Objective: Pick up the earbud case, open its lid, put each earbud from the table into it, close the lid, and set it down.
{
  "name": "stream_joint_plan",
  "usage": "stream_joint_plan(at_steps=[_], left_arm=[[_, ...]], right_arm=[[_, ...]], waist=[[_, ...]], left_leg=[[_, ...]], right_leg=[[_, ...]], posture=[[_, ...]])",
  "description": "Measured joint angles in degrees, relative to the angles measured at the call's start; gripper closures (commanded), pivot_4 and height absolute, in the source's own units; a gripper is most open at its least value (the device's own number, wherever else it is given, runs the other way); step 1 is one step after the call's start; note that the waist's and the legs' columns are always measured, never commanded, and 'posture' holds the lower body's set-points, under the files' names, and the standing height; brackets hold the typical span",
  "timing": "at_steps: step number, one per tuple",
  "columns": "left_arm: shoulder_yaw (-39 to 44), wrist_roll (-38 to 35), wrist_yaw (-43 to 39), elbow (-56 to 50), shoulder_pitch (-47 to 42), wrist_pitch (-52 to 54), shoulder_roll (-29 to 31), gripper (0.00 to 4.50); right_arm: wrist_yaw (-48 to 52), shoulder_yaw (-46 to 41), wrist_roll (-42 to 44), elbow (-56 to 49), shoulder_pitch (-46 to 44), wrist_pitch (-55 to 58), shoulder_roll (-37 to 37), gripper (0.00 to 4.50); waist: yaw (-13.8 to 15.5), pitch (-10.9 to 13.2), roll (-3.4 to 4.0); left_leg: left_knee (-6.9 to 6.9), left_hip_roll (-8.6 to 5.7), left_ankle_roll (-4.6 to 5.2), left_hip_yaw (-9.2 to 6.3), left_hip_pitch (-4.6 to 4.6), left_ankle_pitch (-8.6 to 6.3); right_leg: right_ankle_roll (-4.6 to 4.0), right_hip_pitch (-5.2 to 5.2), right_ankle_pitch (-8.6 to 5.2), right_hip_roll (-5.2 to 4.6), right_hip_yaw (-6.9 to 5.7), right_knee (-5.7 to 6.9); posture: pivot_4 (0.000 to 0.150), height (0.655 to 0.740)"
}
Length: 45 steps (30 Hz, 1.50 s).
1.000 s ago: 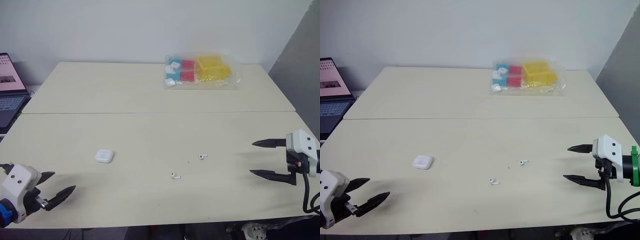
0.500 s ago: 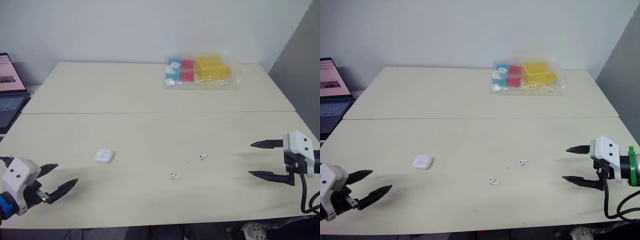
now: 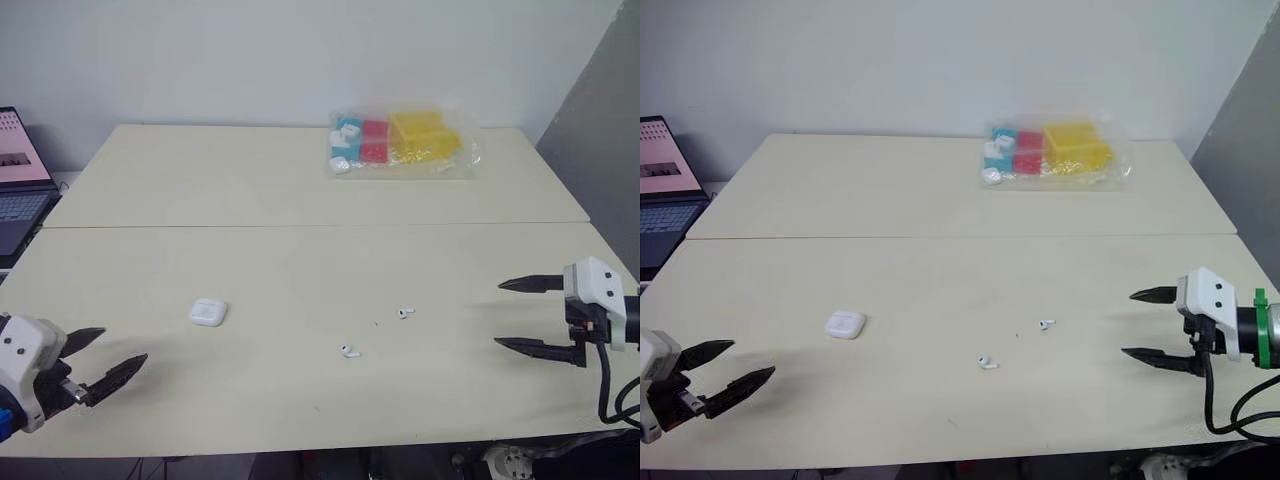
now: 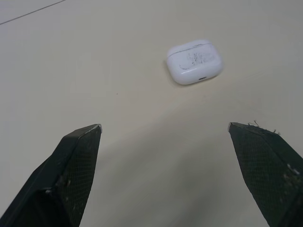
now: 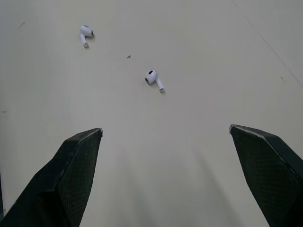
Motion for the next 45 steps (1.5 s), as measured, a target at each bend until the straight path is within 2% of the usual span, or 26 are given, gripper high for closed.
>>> stream_joint_plan(at_steps=[4,8,18,26,43,45], left_arm=[[-1.1,-1.9,5.7,-6.6,-1.0,5.1,-3.7,0.04],[-8.3,-1.6,13.5,-12.6,-4.8,8.6,-7.9,0.04],[-20.8,3.3,27.0,-11.0,-14.9,13.7,-13.8,0.04],[-22.9,4.2,31.0,-8.0,-17.5,16.7,-15.0,0.04],[-24.9,4.3,31.1,-5.3,-23.4,21.5,-13.8,0.04],[-25.1,4.4,31.2,-5.1,-23.8,22.1,-13.7,0.63]], right_arm=[[-0.1,1.8,1.8,-2.2,-2.5,3.6,0.0,0.0],[-0.9,3.6,5.8,-6.4,-7.3,8.6,0.0,0.0],[-3.9,9.0,12.4,-10.6,-20.2,17.0,1.7,0.0],[-4.0,9.8,13.4,-11.7,-20.6,18.5,2.0,0.0],[-3.9,12.4,12.6,-11.8,-21.6,17.7,4.4,0.0],[-3.8,12.4,12.4,-11.8,-21.6,17.6,4.4,0.0]], waist=[[0.0,0.0,0.02],[0.0,0.0,-0.03],[0.0,0.0,-0.02],[0.0,0.0,-0.02],[0.2,-0.1,0.05],[0.2,-0.1,0.06]], left_leg=[[0.0,0.0,0.0,0.0,-0.02,0.0],[0.06,-0.04,0.0,-0.09,0.0,0.01],[0.05,-0.1,0.01,-0.15,-0.04,0.01],[0.04,-0.08,0.01,-0.2,-0.07,0.01],[0.08,-0.1,0.01,-0.28,-0.03,0.01],[0.09,-0.11,0.01,-0.28,-0.03,0.01]], right_leg=[[0.07,0.02,0.04,-0.01,0.04,0.01],[0.29,0.08,0.18,0.11,0.03,0.02],[0.37,0.06,0.25,0.36,0.03,0.05],[0.35,0.05,0.24,0.39,0.02,0.06],[0.36,0.1,0.26,0.39,-0.02,0.13],[0.37,0.1,0.26,0.39,-0.02,0.13]], posture=[[0.15,0.74],[0.15,0.74],[0.15,0.74],[0.15,0.74],[0.15,0.74],[0.15,0.74]])
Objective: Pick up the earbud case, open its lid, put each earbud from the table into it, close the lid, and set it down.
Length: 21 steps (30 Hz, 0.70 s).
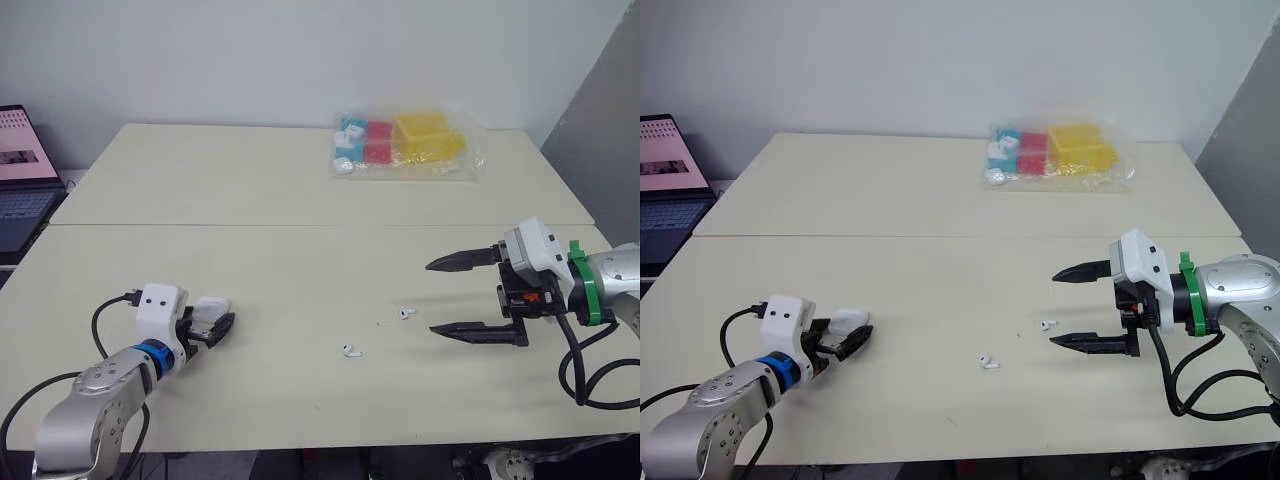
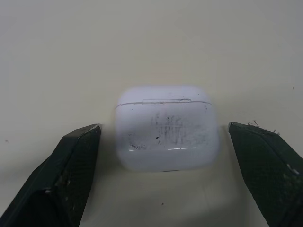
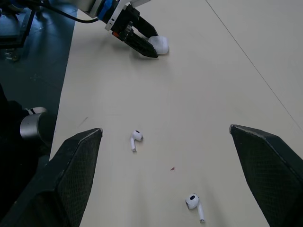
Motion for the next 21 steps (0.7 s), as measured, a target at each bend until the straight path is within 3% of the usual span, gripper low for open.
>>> stream_joint_plan(at_steps=[4,14,21], left_arm=[[-0.4,0.2,-0.2,0.6,-0.6,0.3,0.6,1.73],[-3.1,2.0,-3.2,2.1,-1.2,-2.3,3.8,1.73],[-17.9,4.8,-19.5,1.0,-4.3,-22.6,4.8,1.73]], right_arm=[[0.0,0.0,-0.3,0.0,0.1,-0.5,0.0,0.0],[-1.0,-1.4,-0.5,-1.5,3.0,-0.7,0.0,0.0],[-8.2,-5.9,3.8,-4.8,7.9,6.4,0.8,0.0]], waist=[[0.0,0.0,0.03],[0.4,0.0,0.08],[1.4,0.0,-0.01]], left_leg=[[0.0,0.01,0.0,0.01,-0.01,0.0],[0.01,0.01,0.0,0.01,0.0,0.0],[0.02,0.02,-0.01,0.06,-0.18,0.0]], right_leg=[[0.0,0.0,0.0,-0.02,0.01,-0.02],[0.01,0.01,0.0,-0.08,0.02,-0.02],[0.03,-0.05,0.02,-0.17,0.03,-0.13]], posture=[[0.15,0.74],[0.15,0.74],[0.15,0.74]])
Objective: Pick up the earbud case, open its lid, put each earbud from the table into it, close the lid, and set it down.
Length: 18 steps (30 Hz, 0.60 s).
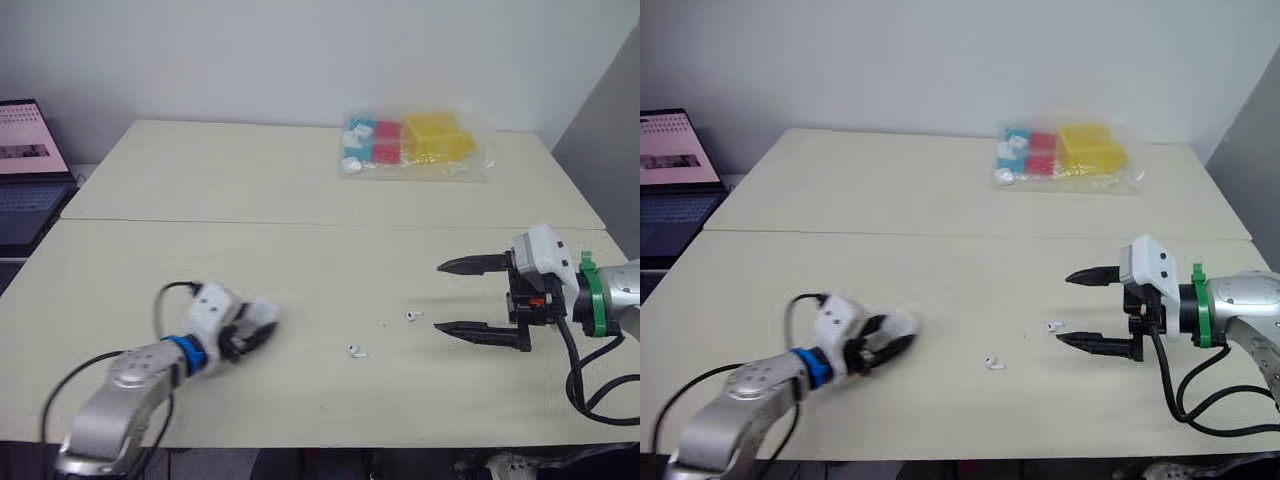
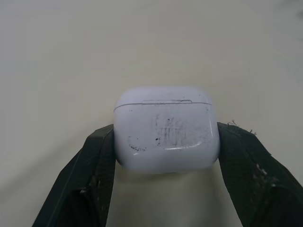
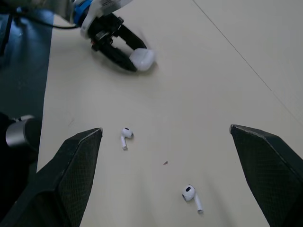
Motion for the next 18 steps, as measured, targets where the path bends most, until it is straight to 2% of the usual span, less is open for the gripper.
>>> stream_joint_plan(at_steps=[5,10,14,18], left_arm=[[-5.5,4.0,-6.6,1.7,-8.7,-12.9,-0.2,1.73],[-10.6,8.1,-12.7,9.3,-15.7,-27.1,-2.1,1.73],[-11.5,8.6,-14.6,12.7,-17.8,-34.1,-4.2,1.73],[-11.5,8.6,-15.7,14.3,-18.1,-37.4,-4.9,1.73]], right_arm=[[-11.6,-0.8,7.1,-4.1,0.5,10.7,2.6,0.0],[-29.1,0.7,21.6,-3.6,-4.8,20.9,11.8,0.0],[-41.5,4.0,29.6,0.2,-8.2,24.9,18.2,0.0],[-48.2,5.9,35.9,3.6,-8.7,26.1,20.9,0.0]], waist=[[-0.2,0.0,0.01],[-0.6,0.0,0.02],[-0.6,0.0,0.02],[-0.6,0.0,0.02]], left_leg=[[0.0,-0.03,0.0,0.02,0.1,0.0],[-0.01,0.06,0.01,-0.03,0.09,0.0],[-0.01,0.04,0.01,-0.01,0.02,0.01],[-0.01,0.01,0.01,0.0,-0.06,0.0]], right_leg=[[0.0,0.04,0.01,0.18,0.04,0.07],[-0.02,0.02,0.04,0.43,0.06,0.11],[-0.02,0.01,0.03,0.45,0.06,0.07],[0.02,0.0,0.03,0.44,0.06,-0.01]], posture=[[0.15,0.74],[0.15,0.74],[0.15,0.74],[0.15,0.74]])
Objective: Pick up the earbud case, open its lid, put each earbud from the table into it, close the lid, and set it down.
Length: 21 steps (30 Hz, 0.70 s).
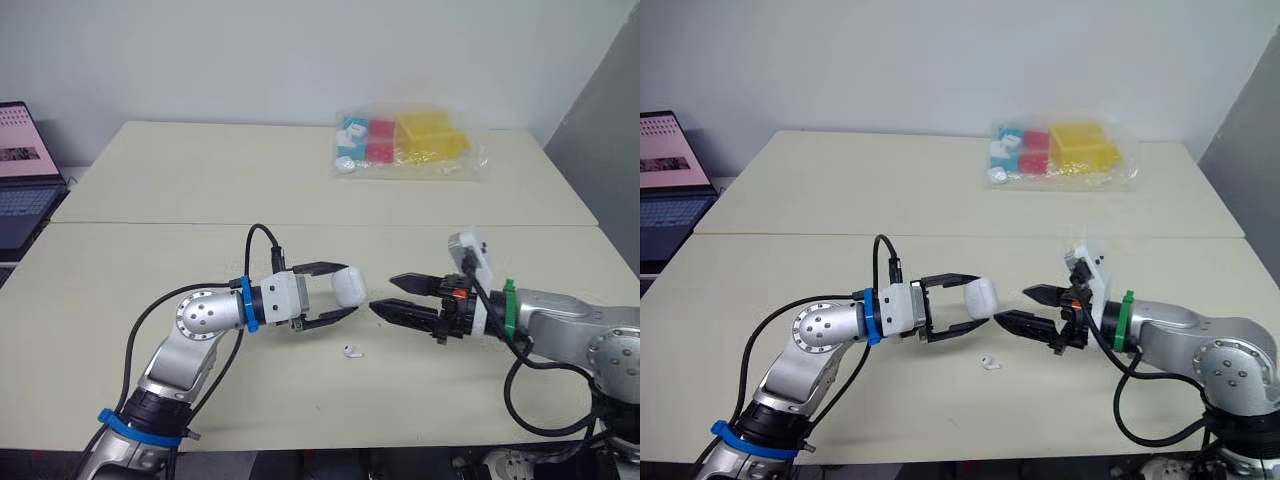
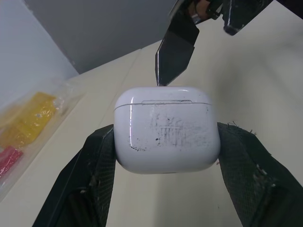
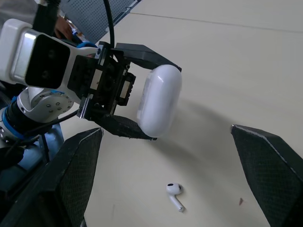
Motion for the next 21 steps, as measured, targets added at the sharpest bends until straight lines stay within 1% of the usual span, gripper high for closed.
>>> stream_joint_plan(at_steps=[5,13,18,21], left_arm=[[0.0,0.0,-1.2,0.0,0.1,-1.3,0.0,1.73],[0.0,-0.1,-1.3,0.0,0.2,-1.5,-0.1,1.73],[0.0,-0.1,-1.3,-0.1,0.3,-1.7,-0.2,1.73],[0.0,-0.1,-1.2,-0.2,0.2,-1.5,-0.4,1.73]], right_arm=[[-1.4,2.3,4.7,4.1,-2.3,0.6,0.9,0.0],[-2.2,7.0,6.0,9.0,-5.2,1.1,3.3,0.0],[-2.2,8.1,5.7,10.5,-6.7,1.5,4.6,0.0],[-2.2,8.3,5.4,11.4,-6.9,1.6,5.3,0.56]], waist=[[0.0,0.0,0.0],[-0.6,0.0,0.01],[-0.9,0.0,0.01],[-0.9,0.0,0.01]], left_leg=[[0.01,0.02,0.01,-0.04,0.04,0.01],[0.0,0.07,0.01,-0.06,0.05,0.01],[0.0,0.06,0.01,-0.06,0.01,0.01],[0.0,0.06,0.01,-0.05,0.02,0.01]], right_leg=[[0.02,0.0,0.01,0.02,-0.05,0.05],[0.01,0.0,0.01,0.04,-0.04,0.06],[0.02,0.0,0.01,0.04,-0.05,0.03],[0.02,-0.01,0.01,0.04,-0.04,0.03]], posture=[[0.15,0.74],[0.15,0.74],[0.15,0.74],[0.15,0.74]])
